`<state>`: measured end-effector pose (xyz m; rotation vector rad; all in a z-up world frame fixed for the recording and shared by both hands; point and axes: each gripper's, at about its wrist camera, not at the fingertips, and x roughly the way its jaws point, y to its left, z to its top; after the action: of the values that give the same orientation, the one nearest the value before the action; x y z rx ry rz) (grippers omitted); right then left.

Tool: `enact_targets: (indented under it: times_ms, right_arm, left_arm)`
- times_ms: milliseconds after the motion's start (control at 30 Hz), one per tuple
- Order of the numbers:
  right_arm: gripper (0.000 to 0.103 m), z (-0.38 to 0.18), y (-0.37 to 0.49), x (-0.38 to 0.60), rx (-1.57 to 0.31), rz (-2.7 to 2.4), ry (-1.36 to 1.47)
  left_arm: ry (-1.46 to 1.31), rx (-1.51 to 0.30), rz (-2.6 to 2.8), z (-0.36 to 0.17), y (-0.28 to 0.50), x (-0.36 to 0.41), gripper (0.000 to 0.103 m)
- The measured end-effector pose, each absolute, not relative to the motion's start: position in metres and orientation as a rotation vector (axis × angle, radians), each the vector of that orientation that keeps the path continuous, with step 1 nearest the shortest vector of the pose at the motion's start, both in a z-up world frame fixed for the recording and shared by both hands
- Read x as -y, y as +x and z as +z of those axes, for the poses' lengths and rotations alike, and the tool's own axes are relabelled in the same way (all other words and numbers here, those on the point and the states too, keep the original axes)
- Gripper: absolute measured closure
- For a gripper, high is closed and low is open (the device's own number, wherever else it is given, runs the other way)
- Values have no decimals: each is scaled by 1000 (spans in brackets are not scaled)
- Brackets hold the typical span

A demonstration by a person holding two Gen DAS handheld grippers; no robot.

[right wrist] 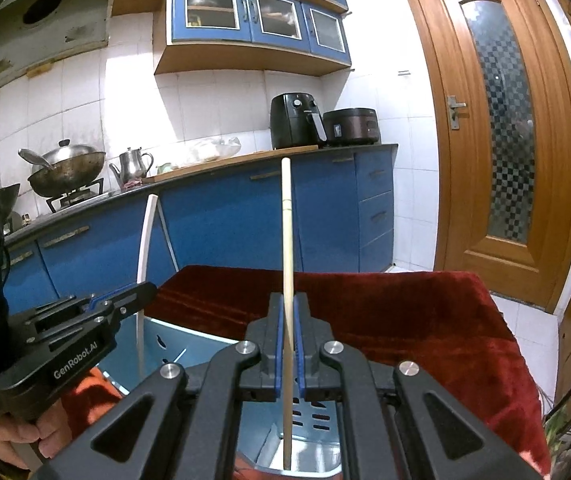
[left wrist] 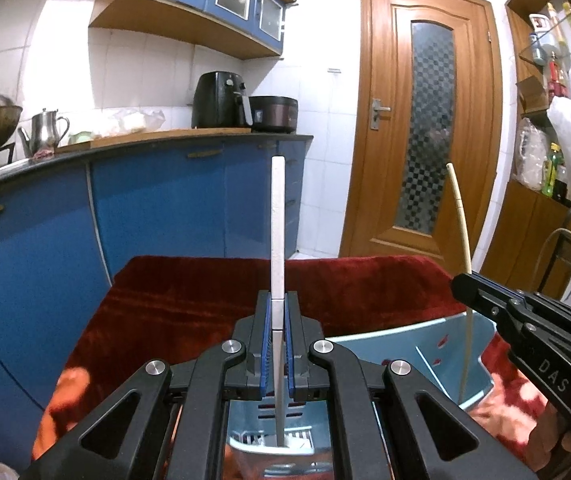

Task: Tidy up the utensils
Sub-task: 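Lower the white stick into the blue box with the left tool while the right tool inserts the chopstick, then open both tools and withdraw them from the blue box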

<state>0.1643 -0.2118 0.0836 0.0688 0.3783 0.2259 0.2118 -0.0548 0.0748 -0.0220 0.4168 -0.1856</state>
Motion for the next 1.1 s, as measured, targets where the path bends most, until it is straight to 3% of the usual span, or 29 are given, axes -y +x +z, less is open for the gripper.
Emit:
enact_targets:
  times_ms: [300,633,733,833,1033,1100]
  right_arm:
    - [97,89,156,206,-297,196,26]
    - [97,66,149,204,-378,225,2]
    - [97,62,142,201,-409,247,-30]
    - [96,62,136,199,-421,250,-38]
    - [68,73,127,206,-440,266,43]
    - [67,77,121,207,-435,267,51]
  left_arm:
    - [-38,-405,-166,71,210,52,97]
    - [-7,-424,-198,65,198,52,97]
    - [-7,-442,-216,65,194,52,94]
    - [-6,-451,-221,68,189,52,83]
    - [-26,-487,-248,77,177,43,82]
    - [-15,-497,-255,80,172,41,82]
